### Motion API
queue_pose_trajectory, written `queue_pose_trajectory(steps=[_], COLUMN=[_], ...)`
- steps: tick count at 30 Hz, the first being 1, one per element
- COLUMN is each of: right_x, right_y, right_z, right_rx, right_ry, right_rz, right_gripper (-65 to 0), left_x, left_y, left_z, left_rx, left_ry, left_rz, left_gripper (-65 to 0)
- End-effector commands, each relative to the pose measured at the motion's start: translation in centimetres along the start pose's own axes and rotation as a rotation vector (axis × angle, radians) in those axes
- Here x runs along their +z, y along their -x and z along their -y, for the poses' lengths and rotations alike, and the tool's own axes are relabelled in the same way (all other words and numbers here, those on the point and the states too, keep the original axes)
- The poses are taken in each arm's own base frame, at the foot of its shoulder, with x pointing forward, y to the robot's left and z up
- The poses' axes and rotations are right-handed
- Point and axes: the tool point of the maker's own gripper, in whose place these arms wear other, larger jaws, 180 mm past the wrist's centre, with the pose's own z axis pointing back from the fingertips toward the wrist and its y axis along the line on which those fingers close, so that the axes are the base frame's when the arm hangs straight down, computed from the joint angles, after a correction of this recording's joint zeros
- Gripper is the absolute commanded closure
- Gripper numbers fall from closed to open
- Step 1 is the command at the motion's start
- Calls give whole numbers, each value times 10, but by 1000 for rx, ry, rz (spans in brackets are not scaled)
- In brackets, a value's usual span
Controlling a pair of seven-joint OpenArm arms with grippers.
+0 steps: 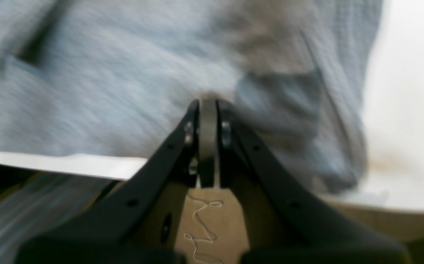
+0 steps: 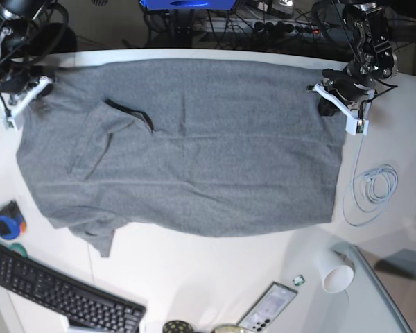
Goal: Layout the t-shirt on the table in an organized manner, then fold the t-shirt properly
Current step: 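Sweep the right gripper across the shirt body to flatten wrinkles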
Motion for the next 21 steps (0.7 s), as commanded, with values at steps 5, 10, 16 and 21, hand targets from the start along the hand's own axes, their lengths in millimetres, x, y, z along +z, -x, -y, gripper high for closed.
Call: queue_pose_trajectory(steps=[5, 10, 16, 21], right_x=[2, 6, 28, 46], right_y=[-8, -4, -21, -49], right_z=[15, 25, 19, -10], right_rx=[-9, -3, 56, 136], right_ry=[11, 31, 74, 87], right_rz=[32, 26, 63, 127], right_gripper=[-8, -8, -8, -8], left_x=[0, 0, 16, 39], left_y=[-6, -5, -20, -43], left_z=[2, 0, 2, -6], left_rx=[-20, -25, -68, -98], left_ry=[3, -1, -12, -58], left_rz=[3, -1, 40, 114], left_gripper=[0, 0, 0, 0])
